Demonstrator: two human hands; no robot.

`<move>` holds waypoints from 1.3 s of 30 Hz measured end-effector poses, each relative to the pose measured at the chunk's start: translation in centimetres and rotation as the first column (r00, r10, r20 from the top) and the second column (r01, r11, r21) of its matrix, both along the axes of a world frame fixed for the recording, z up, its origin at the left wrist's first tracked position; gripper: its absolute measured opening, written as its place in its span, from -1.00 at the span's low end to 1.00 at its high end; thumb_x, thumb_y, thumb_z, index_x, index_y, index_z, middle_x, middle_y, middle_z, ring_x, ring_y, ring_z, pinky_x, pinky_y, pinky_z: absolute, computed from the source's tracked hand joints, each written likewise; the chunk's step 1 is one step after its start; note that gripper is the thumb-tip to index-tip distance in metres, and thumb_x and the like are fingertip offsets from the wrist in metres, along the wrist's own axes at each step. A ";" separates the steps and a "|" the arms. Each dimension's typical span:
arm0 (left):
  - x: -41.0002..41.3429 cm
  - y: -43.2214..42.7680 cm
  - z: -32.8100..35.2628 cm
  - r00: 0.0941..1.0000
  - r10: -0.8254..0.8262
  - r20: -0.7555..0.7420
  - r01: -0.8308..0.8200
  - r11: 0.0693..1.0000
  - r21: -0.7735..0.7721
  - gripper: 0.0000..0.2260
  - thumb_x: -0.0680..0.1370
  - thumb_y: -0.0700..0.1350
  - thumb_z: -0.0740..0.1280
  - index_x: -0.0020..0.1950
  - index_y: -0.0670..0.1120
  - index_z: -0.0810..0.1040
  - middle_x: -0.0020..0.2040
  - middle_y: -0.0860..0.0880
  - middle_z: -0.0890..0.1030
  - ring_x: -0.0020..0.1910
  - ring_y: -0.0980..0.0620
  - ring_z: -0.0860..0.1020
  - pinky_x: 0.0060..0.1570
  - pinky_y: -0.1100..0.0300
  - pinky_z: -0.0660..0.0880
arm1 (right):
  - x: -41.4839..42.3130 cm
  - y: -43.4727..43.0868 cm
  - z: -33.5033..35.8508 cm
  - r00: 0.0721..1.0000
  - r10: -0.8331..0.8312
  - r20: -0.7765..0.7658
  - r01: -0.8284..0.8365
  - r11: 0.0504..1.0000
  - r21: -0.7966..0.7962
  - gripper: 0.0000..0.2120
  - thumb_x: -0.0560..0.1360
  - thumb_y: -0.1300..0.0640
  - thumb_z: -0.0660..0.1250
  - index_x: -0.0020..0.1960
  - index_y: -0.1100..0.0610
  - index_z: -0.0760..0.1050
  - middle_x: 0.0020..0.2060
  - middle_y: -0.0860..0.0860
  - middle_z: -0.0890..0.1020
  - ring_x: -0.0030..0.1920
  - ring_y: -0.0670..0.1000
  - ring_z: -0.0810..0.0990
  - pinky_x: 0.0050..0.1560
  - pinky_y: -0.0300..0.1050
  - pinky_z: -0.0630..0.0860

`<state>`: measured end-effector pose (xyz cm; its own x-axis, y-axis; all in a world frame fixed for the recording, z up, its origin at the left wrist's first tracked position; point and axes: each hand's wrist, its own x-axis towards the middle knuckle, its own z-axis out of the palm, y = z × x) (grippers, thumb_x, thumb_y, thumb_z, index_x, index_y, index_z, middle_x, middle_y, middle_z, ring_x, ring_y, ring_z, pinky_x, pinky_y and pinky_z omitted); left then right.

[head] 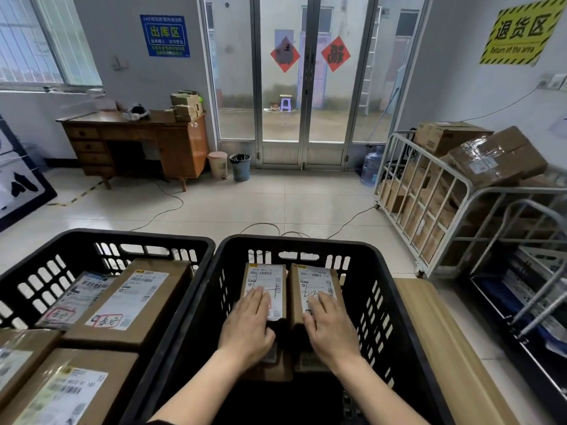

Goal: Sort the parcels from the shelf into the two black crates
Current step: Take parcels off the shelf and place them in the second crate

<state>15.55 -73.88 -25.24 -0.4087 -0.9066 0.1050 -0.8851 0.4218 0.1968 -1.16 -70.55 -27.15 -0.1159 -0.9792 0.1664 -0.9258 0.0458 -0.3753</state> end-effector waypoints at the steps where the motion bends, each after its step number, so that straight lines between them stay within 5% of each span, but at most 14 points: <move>1: -0.1 0.0 -0.2 1.000 0.015 0.018 -0.015 1.000 -0.003 -0.37 0.55 0.01 0.11 0.54 -0.09 -0.10 0.56 -0.05 -0.13 0.54 0.04 -0.16 0.33 0.25 -0.30 | 0.1 -0.1 -0.2 1.000 -0.014 -0.027 0.014 1.000 -0.023 -0.39 0.46 -0.15 -0.11 0.27 0.11 0.48 0.25 0.08 0.53 0.31 0.09 0.47 0.31 -0.01 0.38; 5: -0.2 0.1 -0.8 0.996 0.045 0.076 -0.047 0.998 0.028 -0.33 0.53 0.04 0.12 0.54 -0.11 -0.12 0.55 -0.06 -0.17 0.54 0.00 -0.16 0.32 0.19 -0.32 | 0.3 0.1 -0.6 0.998 -0.043 -0.052 0.041 0.998 -0.039 -0.61 0.46 -0.04 0.08 0.07 0.09 0.59 0.03 0.04 0.65 0.08 0.06 0.64 0.06 -0.01 0.56; 8: -0.4 0.3 -0.4 0.991 0.060 0.119 -0.055 0.997 -0.047 -0.33 0.38 0.11 0.17 0.45 -0.15 0.30 0.48 -0.06 0.11 0.47 -0.06 0.26 0.36 0.10 0.00 | 0.4 0.0 -0.4 0.998 -0.044 -0.053 0.043 0.999 -0.010 -0.61 0.45 -0.04 0.09 0.07 0.08 0.59 0.03 0.03 0.66 0.07 0.04 0.64 0.06 -0.02 0.57; 10: -0.4 0.3 -0.3 0.990 0.032 0.140 -0.024 0.998 -0.056 -0.30 0.43 0.09 0.16 0.51 -0.16 0.13 0.52 -0.07 0.01 0.52 -0.06 0.10 0.39 0.13 -0.10 | 0.2 0.0 -0.5 0.998 -0.039 -0.056 0.039 0.999 0.006 -0.60 0.44 -0.05 0.08 0.06 0.08 0.60 0.03 0.03 0.65 0.07 0.05 0.64 0.05 -0.01 0.57; 13: -0.3 0.1 0.2 0.980 0.003 0.198 -0.022 0.995 0.097 -0.26 0.52 0.08 0.15 0.53 -0.13 -0.19 0.55 -0.09 -0.21 0.53 -0.02 -0.21 0.41 0.15 -0.29 | 0.2 0.1 0.6 1.000 -0.002 -0.016 0.002 1.000 0.016 -0.44 0.46 -0.14 -0.10 0.26 0.07 0.45 0.27 0.00 0.48 0.32 0.02 0.43 0.31 -0.08 0.40; 18: -0.1 0.3 2.3 0.981 -0.026 0.192 -0.003 0.989 0.148 -0.28 0.50 0.08 0.18 0.54 -0.12 -0.09 0.56 -0.09 -0.07 0.54 -0.01 -0.09 0.49 0.10 -0.14 | -0.4 0.1 2.3 1.000 -0.006 0.024 0.003 0.995 0.101 -0.67 0.59 -0.03 0.02 0.27 0.06 0.35 0.26 0.00 0.39 0.27 0.02 0.35 0.21 -0.12 0.35; 25: 1.2 3.0 4.1 0.990 -0.010 0.141 -0.005 0.995 0.101 -0.35 0.51 0.05 0.18 0.53 -0.07 0.00 0.56 -0.07 0.01 0.54 0.00 -0.03 0.49 0.08 -0.09 | 0.1 3.6 4.2 0.999 0.034 -0.026 -0.032 0.997 0.069 -0.51 0.54 -0.12 -0.06 0.39 0.05 0.27 0.35 -0.02 0.32 0.38 0.02 0.28 0.35 -0.14 0.26; 32: 2.5 6.4 6.0 0.991 -0.030 0.131 0.022 0.997 0.068 -0.35 0.53 0.10 0.18 0.53 -0.08 0.00 0.55 -0.07 0.05 0.54 -0.02 -0.01 0.50 0.09 -0.08 | 1.1 8.1 6.4 1.000 0.006 -0.016 -0.004 0.993 0.115 -0.48 0.59 -0.08 0.06 0.50 0.04 0.10 0.49 0.01 0.18 0.48 -0.01 0.13 0.47 -0.11 0.13; 39: 4.0 9.9 7.8 0.993 -0.068 0.101 0.064 0.997 0.052 -0.34 0.53 0.13 0.20 0.53 -0.08 0.03 0.54 -0.09 0.09 0.53 -0.04 0.02 0.50 0.08 -0.05 | 2.6 13.4 8.7 0.998 -0.044 -0.037 0.048 0.994 0.100 -0.50 0.59 -0.07 0.10 0.47 0.07 0.14 0.45 0.01 0.25 0.44 0.00 0.23 0.42 -0.12 0.20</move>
